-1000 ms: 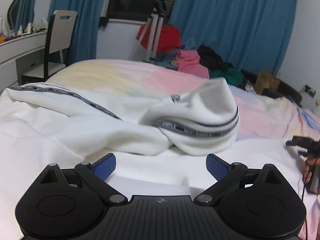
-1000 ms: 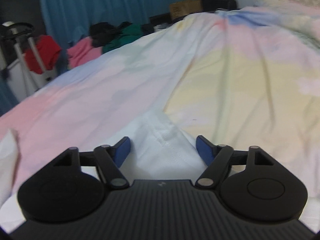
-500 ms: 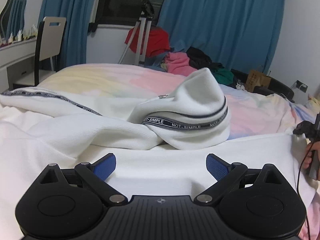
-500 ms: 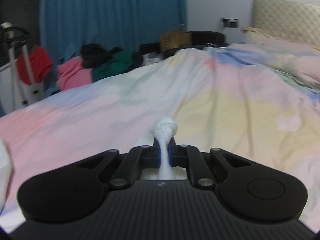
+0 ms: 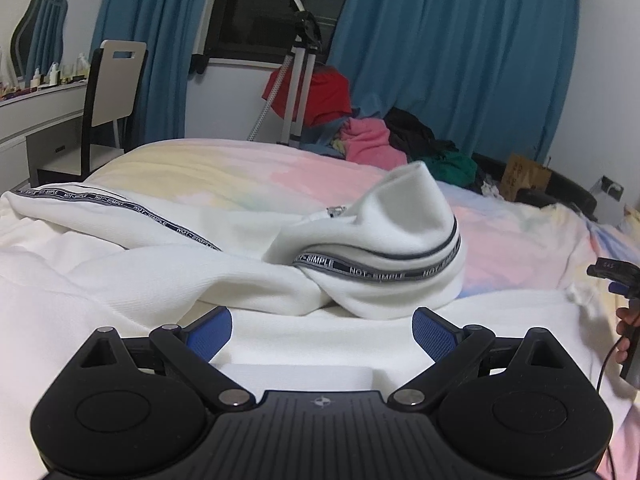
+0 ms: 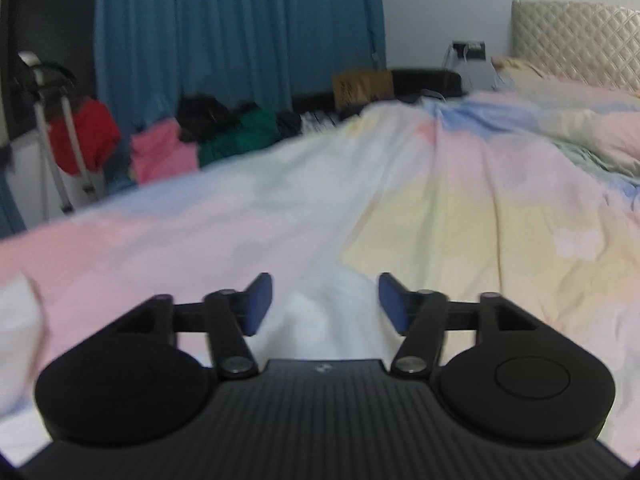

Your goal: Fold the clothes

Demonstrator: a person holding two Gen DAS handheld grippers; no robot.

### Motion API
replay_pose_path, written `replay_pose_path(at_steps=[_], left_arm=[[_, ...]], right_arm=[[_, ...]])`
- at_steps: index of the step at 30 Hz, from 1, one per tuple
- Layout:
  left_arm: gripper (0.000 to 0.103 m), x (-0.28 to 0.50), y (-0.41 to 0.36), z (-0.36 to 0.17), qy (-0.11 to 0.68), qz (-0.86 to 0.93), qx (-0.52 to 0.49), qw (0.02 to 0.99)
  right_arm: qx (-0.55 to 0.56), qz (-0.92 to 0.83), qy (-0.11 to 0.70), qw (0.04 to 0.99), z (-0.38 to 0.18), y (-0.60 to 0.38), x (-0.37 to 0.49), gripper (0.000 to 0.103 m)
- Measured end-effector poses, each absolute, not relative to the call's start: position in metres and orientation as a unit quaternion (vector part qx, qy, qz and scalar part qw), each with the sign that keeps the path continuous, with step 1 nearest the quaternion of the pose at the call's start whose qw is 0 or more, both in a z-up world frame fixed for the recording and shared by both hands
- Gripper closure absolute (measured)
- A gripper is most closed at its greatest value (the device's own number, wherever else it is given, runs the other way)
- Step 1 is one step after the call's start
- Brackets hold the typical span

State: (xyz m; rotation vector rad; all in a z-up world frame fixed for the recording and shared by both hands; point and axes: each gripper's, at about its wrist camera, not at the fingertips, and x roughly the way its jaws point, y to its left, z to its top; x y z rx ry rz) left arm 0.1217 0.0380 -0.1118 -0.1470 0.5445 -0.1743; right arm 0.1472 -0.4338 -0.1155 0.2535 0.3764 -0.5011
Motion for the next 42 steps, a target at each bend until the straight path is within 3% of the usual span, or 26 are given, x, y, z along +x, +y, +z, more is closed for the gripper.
replay_pose_path(at_steps=[3,10,20,22,24,28,33,37,42], left_arm=[[0.005,0.121,0.038,-0.111,0.263,-0.091,-0.075,0.958],[0.005,0.13,0.051,-0.125,0.258,-0.096,-0.089,0.957],[0.004,0.157,0.073,-0.145,0.266,-0.106,-0.151,0.946],[0.004,0.165,0.077,-0.152,0.283,-0.106,-0.166,0.939],[0.004,0.171,0.079,-0.156,0.295,-0.106,-0.176,0.933],[0.004,0.17,0.082,-0.16,0.291,-0.108,-0.18,0.933],[0.004,0.168,0.084,-0.159,0.29,-0.106,-0.179,0.934],[0.004,0.168,0.087,-0.159,0.289,-0.105,-0.185,0.933],[0.004,0.169,0.09,-0.162,0.291,-0.102,-0.189,0.932]], right_arm=[[0.149,-0.201,0.171,0.953,-0.1,-0.416,0.147,0.039],[0.22,-0.001,0.26,0.94,-0.11,-0.348,0.236,0.039],[0.115,0.134,0.382,0.907,-0.145,-0.257,0.382,0.04],[0.072,0.13,0.371,0.917,-0.144,-0.238,0.384,0.058],[0.076,0.11,0.367,0.92,-0.139,-0.23,0.385,0.089],[0.072,0.073,0.304,0.947,-0.094,-0.236,0.381,0.092],[0.155,-0.078,0.178,0.969,-0.02,-0.3,0.37,0.093],[0.212,-0.229,0.127,0.941,-0.002,-0.364,0.343,0.093],[0.24,-0.317,0.209,0.894,-0.042,-0.426,0.318,0.093]])
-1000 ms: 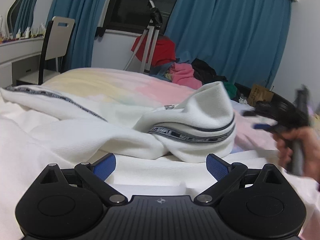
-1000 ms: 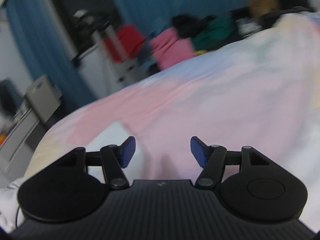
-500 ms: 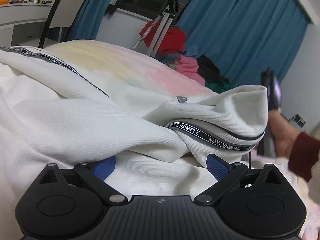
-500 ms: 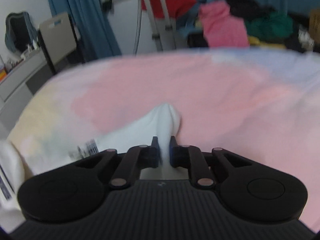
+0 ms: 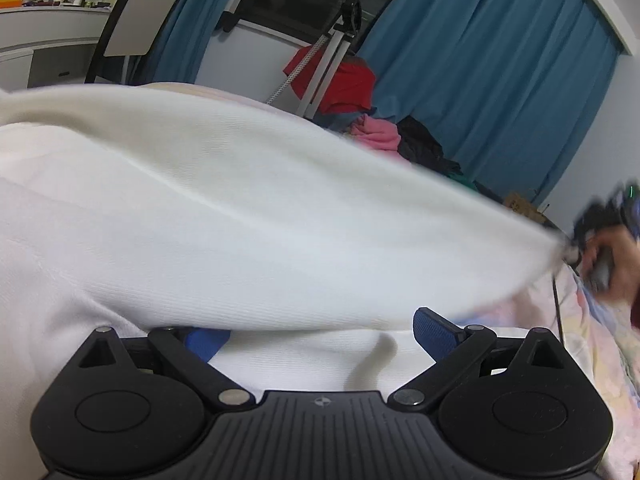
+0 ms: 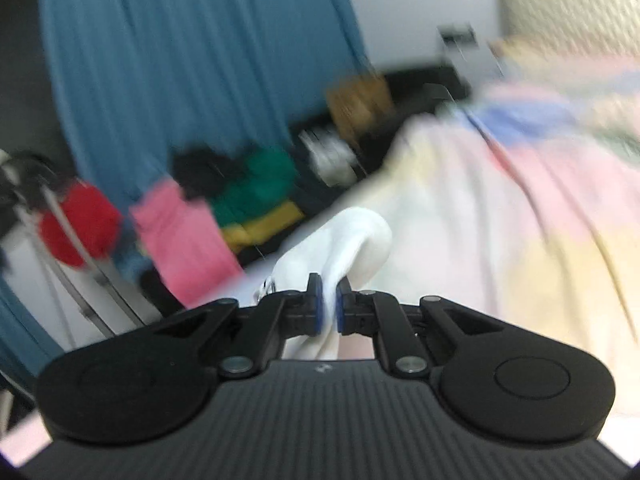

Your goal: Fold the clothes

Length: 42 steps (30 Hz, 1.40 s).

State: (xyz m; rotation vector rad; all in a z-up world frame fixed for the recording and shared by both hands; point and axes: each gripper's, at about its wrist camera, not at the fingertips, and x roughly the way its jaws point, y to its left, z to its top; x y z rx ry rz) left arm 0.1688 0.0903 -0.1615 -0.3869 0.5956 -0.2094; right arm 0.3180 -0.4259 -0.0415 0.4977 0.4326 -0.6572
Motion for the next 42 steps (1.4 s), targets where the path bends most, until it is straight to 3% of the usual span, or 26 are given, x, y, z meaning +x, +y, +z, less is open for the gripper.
replay_pose_path(at_steps=[8,15,23,31,32,34,35,36,42], left_arm=[[0.004,0.168,0.092,-0.164,0.291,-0.103,-0.184,0.933],[0.004,0.162,0.088,-0.163,0.286,-0.104,-0.182,0.935],[0.004,0.152,0.08,-0.151,0.277,-0.104,-0.155,0.943],[0.004,0.141,0.077,-0.141,0.265,-0.117,-0.157,0.944],[0.004,0.14,0.079,-0.139,0.264,-0.121,-0.166,0.943],[0.004,0.136,0.085,-0.136,0.263,-0.124,-0.186,0.939],[0.004,0.135,0.088,-0.134,0.262,-0.125,-0.196,0.937],[0.004,0.133,0.091,-0.132,0.263,-0.123,-0.21,0.934],[0.004,0.165,0.112,-0.106,0.288,-0.114,-0.288,0.906]], right_arm=[[0.302,-0.304,0.223,0.875,-0.129,-0.45,0.25,0.093],[0.336,-0.291,0.17,0.879,-0.117,-0.454,0.207,0.095],[0.28,-0.294,0.241,0.881,-0.144,-0.462,0.194,0.096],[0.299,-0.272,0.247,0.881,-0.111,-0.444,0.168,0.091],[0.311,-0.258,0.249,0.88,-0.108,-0.442,0.163,0.089],[0.336,-0.238,0.252,0.875,-0.102,-0.441,0.158,0.071],[0.349,-0.231,0.25,0.873,-0.1,-0.44,0.157,0.054],[0.361,-0.223,0.245,0.872,-0.098,-0.439,0.155,0.046],[0.393,-0.207,0.267,0.855,-0.11,-0.446,0.162,0.045]])
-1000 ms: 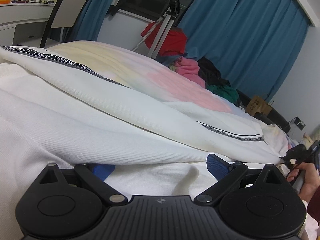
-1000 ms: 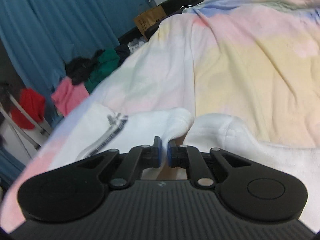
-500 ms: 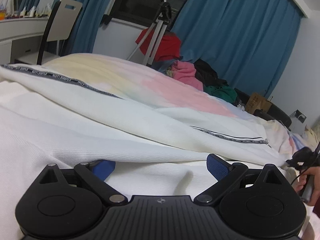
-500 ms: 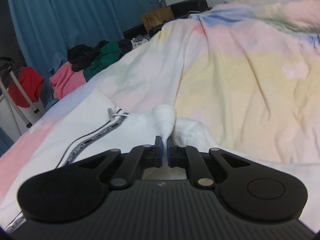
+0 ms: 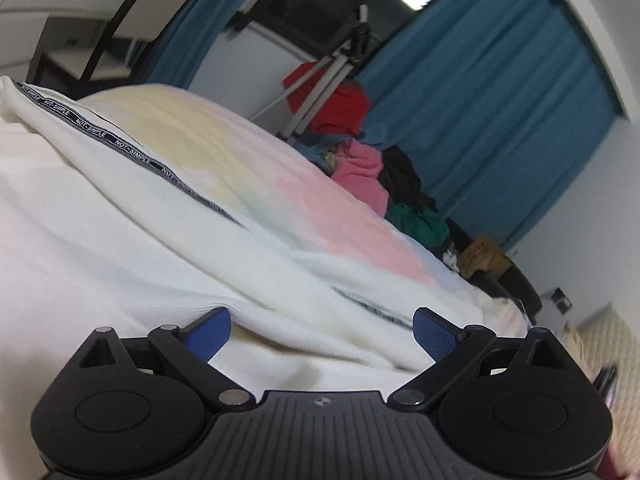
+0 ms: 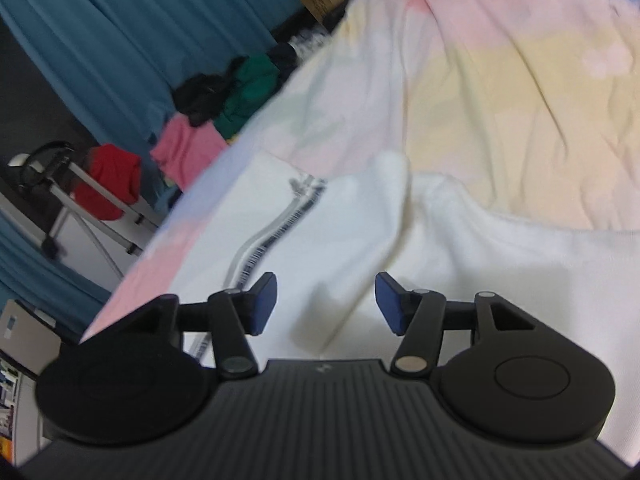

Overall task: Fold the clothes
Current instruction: 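Lower the held edge onto the sweatshirt and open the right gripper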

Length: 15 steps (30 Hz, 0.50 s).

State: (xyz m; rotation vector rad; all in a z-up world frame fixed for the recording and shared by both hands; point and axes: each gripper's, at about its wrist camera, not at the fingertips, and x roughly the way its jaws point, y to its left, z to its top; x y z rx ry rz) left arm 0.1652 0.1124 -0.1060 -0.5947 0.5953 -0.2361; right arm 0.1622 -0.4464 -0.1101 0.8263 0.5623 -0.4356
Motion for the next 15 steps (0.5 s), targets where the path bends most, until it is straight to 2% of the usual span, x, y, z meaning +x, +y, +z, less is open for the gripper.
replay_pose_path(at_steps=[4,8,12,15], left_arm=[[0.007,0.217,0.129,-0.103,0.34,-0.095,-0.335,0.874],[0.007,0.229,0.14,-0.101,0.321,-0.114,-0.348,0.873],[0.008,0.218,0.133,-0.087,0.296,-0.148,-0.277,0.902],[0.007,0.215,0.118,-0.077,0.279,-0.169,-0.173,0.929]], right_arm=[[0.405,-0.218,0.261,0.849,-0.122,-0.46,0.166,0.045],[0.377,-0.232,0.252,0.861,-0.122,-0.462,0.172,0.045],[0.359,-0.248,0.242,0.866,-0.115,-0.453,0.178,0.045],[0.364,-0.252,0.242,0.863,-0.109,-0.441,0.18,0.045]])
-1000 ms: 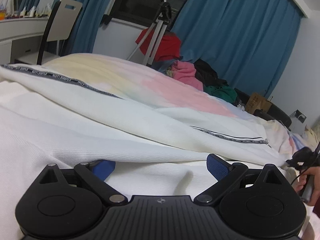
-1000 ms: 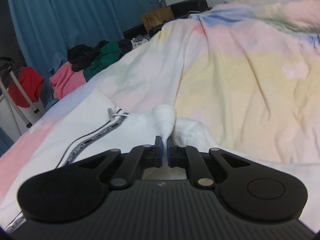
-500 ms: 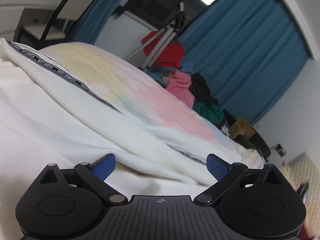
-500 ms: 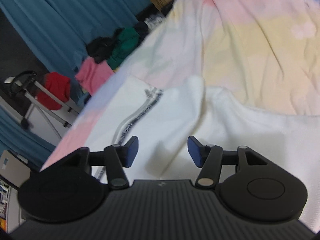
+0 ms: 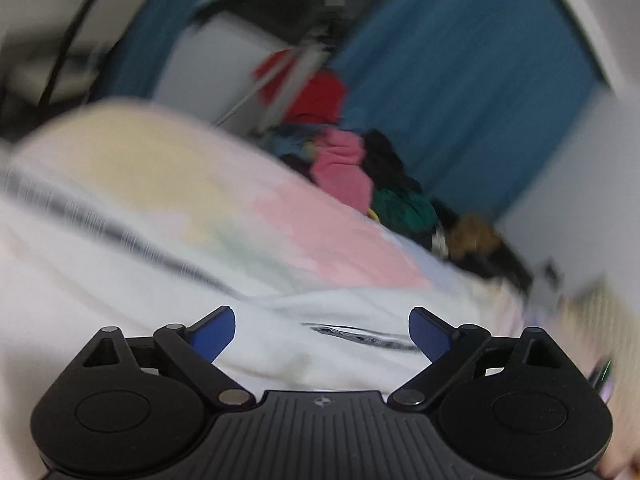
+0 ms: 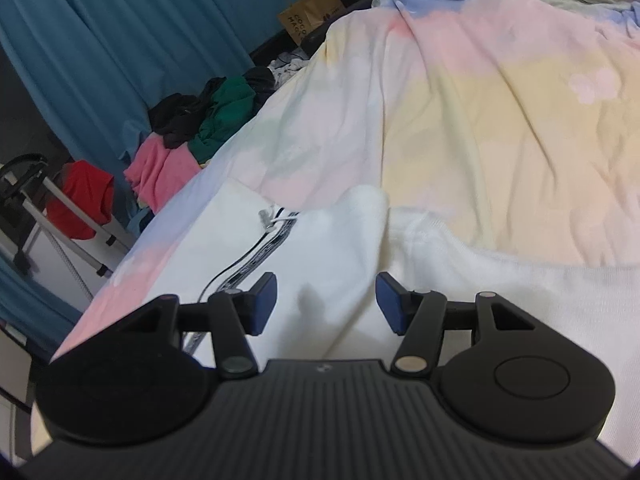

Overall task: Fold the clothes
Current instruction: 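Lower the held edge onto the sweatshirt and open the right gripper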

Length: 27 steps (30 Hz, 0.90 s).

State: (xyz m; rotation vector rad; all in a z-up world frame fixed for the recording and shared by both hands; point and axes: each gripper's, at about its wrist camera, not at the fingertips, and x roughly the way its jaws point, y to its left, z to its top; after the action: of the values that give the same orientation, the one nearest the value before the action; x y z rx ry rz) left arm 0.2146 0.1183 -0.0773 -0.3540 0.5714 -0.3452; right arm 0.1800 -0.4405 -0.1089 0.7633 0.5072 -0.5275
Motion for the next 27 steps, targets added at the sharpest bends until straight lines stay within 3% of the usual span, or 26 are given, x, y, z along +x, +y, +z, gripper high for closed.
replay_pose_path(at_steps=[5,9,13,16,20,21,23,24,27], left_arm=[[0.011,0.23,0.11,-0.082,0.287,-0.176,-0.07,0.939],[0.012,0.287,0.111,-0.072,0.294,-0.231,-0.015,0.927],[0.032,0.362,0.108,-0.087,0.375,-0.252,0.058,0.89],[0.035,0.401,0.108,-0.11,0.462,-0.275,0.077,0.84],[0.035,0.406,0.095,-0.126,0.5,-0.316,0.118,0.798],[0.04,0.404,0.092,-0.127,0.499,-0.32,0.128,0.795],[0.065,0.4,0.089,-0.126,0.498,-0.322,0.144,0.792],[0.084,0.399,0.086,-0.126,0.497,-0.316,0.157,0.793],[0.098,0.386,0.087,-0.119,0.47,-0.306,0.196,0.804]], right_arm=[[0.351,-0.236,0.244,0.873,-0.093,-0.412,0.186,0.045],[0.308,-0.221,0.231,0.896,-0.082,-0.392,0.188,0.045],[0.254,-0.223,0.218,0.915,-0.078,-0.38,0.188,0.045],[0.246,-0.221,0.221,0.917,-0.083,-0.379,0.192,0.045],[0.273,-0.215,0.243,0.906,-0.094,-0.384,0.198,0.045],[0.275,-0.212,0.245,0.905,-0.096,-0.385,0.2,0.045],[0.27,-0.213,0.247,0.906,-0.099,-0.384,0.202,0.045],[0.268,-0.216,0.248,0.906,-0.1,-0.384,0.203,0.045],[0.268,-0.215,0.253,0.904,-0.104,-0.384,0.206,0.045]])
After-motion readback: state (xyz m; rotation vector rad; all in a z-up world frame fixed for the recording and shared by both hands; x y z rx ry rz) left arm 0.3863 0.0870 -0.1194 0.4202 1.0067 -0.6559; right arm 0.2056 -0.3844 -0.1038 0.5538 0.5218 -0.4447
